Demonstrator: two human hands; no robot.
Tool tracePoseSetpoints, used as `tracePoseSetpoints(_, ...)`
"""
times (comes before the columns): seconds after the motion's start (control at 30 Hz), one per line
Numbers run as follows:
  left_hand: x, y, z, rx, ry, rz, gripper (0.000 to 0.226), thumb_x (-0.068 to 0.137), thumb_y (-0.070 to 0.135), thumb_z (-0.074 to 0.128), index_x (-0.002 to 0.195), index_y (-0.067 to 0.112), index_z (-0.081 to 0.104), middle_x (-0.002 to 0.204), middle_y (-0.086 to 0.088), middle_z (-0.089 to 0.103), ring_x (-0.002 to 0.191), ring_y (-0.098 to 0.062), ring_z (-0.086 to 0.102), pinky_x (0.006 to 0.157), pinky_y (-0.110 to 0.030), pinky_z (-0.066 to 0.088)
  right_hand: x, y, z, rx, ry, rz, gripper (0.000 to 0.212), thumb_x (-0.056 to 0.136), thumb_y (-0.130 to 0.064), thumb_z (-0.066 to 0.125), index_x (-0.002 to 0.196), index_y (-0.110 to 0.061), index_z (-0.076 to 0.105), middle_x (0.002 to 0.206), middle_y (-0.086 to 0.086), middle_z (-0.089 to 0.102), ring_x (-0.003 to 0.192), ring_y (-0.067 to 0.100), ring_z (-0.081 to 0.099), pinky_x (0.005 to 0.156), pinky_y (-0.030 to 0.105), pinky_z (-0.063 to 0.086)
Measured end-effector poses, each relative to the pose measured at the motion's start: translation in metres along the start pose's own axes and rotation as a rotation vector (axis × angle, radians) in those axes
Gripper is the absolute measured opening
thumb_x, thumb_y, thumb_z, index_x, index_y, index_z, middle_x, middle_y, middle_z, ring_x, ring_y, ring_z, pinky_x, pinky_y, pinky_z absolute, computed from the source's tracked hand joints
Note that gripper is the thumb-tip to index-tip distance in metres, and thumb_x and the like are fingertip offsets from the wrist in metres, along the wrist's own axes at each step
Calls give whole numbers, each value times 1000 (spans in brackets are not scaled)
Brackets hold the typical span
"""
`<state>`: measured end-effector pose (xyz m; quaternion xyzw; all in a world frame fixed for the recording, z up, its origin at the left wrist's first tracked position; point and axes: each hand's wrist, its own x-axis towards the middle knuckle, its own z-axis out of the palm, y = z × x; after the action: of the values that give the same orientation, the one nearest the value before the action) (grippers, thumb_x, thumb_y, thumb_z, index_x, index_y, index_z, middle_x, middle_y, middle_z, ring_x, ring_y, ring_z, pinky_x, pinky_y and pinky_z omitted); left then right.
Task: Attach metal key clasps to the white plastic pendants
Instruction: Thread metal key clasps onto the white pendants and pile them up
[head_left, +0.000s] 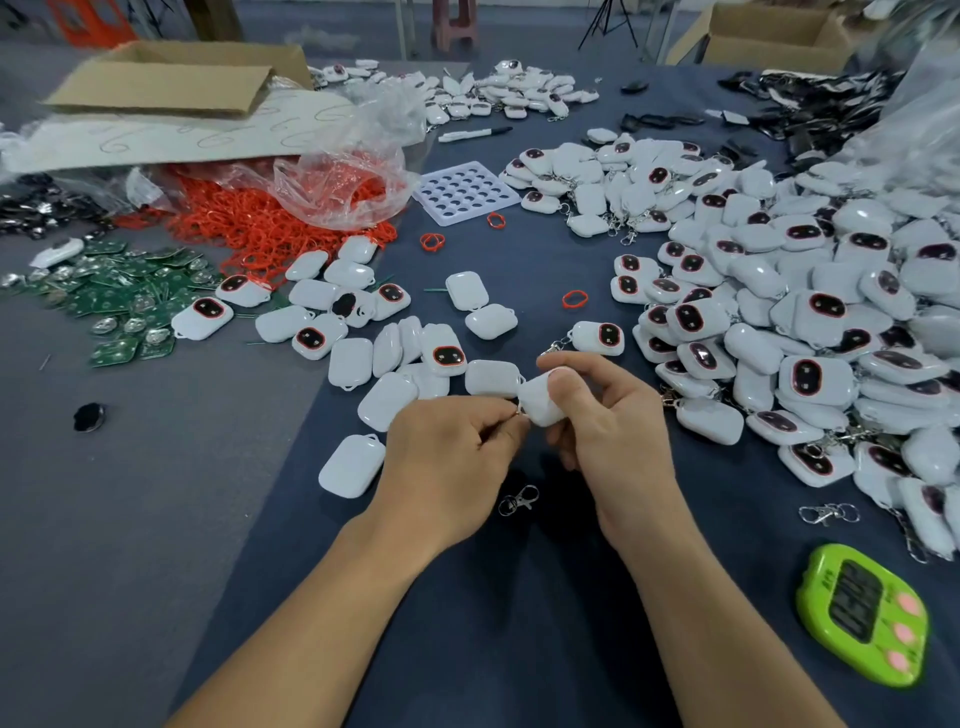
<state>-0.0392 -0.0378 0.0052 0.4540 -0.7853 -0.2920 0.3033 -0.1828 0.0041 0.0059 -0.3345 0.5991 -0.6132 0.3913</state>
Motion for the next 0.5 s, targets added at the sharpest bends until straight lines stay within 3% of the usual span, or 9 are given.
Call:
tracePoseSetpoints(0.1,-4,0,3,322,-11,61,32,98,41,55,76,23,69,57,5,58,58,-13,53,61,-39,47,-7,3,3,-194,16,-170,15,87,-26,64,93,-33,75,66,-4,68,56,7,56,53,18,46)
tracePoseSetpoints(0.17,-4,1,3,375,-8,76,31,99,43,53,81,26,72,58,5,59,59,-14,55,62,-39,48,-10,3,3,-187,-15,-191,15,86,-23,64,91,-33,74,67,-1,69,56,7,58,52,19,47)
tracePoseSetpoints(0.3,-1,3,2,28,-9,17,34,91,46,57,71,20,63,55,5,51,54,-12,45,53,-32,40,-2,-4,-4,96,-35,-15,19,94,-15,61,98,-19,79,65,7,66,45,14,51,40,22,36)
tracePoseSetpoints(0.5,6,3,-5,-399,-89,-114,19,85,41,63,76,34,78,47,6,50,48,-8,45,52,-22,40,2,-7,-8,257,-98,156,27,108,-15,51,106,-18,78,63,11,62,41,14,47,39,20,30)
